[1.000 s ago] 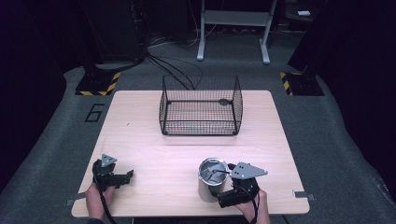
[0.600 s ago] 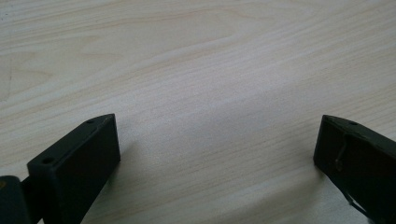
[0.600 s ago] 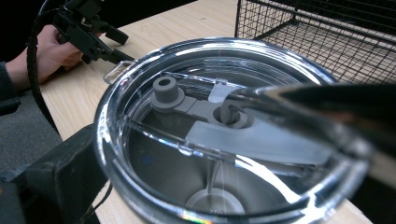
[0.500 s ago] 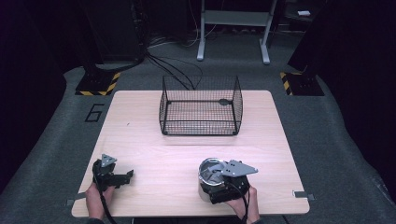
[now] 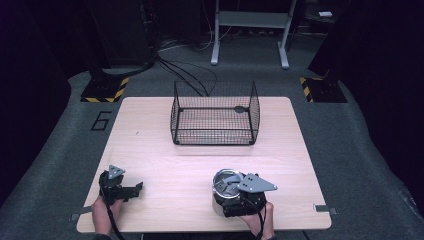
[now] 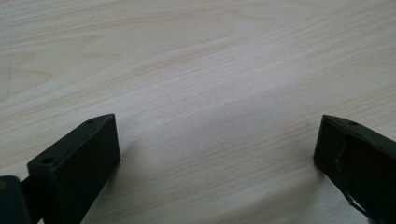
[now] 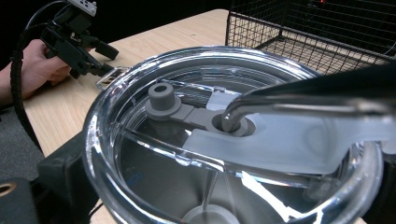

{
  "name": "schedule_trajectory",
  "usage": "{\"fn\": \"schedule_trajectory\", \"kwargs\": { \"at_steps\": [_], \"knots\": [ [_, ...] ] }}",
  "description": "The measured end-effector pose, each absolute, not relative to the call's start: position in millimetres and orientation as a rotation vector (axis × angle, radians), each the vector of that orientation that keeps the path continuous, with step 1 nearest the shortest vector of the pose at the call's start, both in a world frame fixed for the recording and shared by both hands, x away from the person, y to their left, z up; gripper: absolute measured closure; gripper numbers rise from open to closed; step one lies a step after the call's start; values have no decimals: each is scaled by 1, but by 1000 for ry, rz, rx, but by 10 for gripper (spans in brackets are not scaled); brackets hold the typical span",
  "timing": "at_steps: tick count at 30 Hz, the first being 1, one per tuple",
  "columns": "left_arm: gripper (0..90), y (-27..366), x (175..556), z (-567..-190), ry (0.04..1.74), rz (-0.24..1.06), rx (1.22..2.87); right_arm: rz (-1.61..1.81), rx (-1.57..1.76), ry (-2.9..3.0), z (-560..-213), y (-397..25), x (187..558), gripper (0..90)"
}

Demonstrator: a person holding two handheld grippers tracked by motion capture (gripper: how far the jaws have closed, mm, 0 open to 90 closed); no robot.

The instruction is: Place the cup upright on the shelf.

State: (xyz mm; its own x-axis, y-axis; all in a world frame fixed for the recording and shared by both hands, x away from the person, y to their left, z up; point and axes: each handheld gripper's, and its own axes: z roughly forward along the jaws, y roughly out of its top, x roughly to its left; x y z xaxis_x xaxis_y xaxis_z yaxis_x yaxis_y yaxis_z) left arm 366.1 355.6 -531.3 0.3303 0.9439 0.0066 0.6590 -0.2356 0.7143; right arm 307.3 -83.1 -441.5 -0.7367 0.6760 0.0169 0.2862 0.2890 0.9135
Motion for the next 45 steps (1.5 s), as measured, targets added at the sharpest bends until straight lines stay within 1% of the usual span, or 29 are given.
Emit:
{"fn": "schedule_trajectory", "kwargs": {
  "at_steps": [11, 22, 45],
  "knots": [
    [4, 356, 366, -531, 1404, 598, 1984, 1408, 835, 2183, -440, -82, 307, 36],
    [4, 355, 366, -531, 1405, 598, 1983, 1426, 864, 2147, -428, -89, 311, 36],
    [4, 355, 366, -532, 1406, 609, 1973, 1406, 904, 2110, -408, -102, 334, 36]
  ]
}}
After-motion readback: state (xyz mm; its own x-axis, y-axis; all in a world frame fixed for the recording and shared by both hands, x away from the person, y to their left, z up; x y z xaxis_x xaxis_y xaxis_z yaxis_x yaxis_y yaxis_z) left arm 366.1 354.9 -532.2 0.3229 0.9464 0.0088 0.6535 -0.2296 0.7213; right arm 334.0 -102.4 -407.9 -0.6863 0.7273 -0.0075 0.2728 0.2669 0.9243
